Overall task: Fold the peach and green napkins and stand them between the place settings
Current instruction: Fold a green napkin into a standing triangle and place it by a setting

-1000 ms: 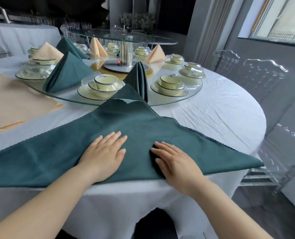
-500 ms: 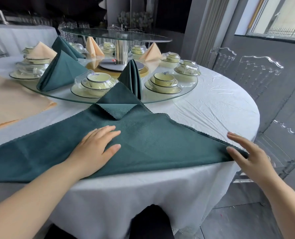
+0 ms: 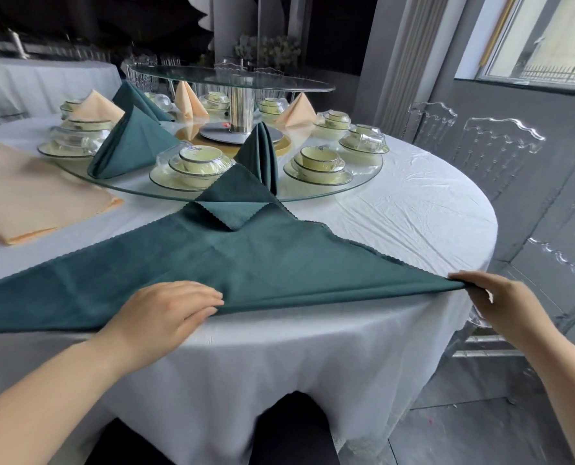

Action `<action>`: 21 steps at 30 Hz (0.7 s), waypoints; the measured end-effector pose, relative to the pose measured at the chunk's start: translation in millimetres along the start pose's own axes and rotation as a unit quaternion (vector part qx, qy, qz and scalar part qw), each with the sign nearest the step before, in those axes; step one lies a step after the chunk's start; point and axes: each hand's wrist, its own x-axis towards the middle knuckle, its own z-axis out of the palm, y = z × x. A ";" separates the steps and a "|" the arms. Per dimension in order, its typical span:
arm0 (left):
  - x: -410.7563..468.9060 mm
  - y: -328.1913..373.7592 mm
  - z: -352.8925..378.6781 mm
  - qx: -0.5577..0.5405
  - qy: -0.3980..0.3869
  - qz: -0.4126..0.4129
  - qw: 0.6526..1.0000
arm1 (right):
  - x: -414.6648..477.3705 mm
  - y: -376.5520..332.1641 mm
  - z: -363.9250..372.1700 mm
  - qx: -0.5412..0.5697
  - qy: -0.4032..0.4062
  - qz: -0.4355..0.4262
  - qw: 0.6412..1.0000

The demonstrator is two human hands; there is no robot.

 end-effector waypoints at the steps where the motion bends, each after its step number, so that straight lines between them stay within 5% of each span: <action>1: -3.1 0.4 -1.5 -0.008 -0.002 0.002 1.000 | -1.7 1.9 -7.5 0.033 -0.031 0.008 0.999; 6: -7.3 4.7 -12.0 -0.067 -0.010 0.001 0.998 | 4.1 -5.6 -55.2 0.234 -0.093 0.015 0.968; 9: 8.9 3.9 -16.1 -0.099 -0.141 -0.127 0.977 | 21.4 -16.8 -70.2 0.321 -0.121 0.011 0.939; 12: 26.1 0.2 -7.9 -0.056 -0.228 -0.148 0.961 | 49.8 -36.4 -69.5 0.384 -0.135 -0.005 0.913; 21: 93.0 -42.6 8.1 -0.003 -0.286 -0.147 0.947 | 132.8 -108.1 -1.6 0.376 -0.179 -0.014 0.909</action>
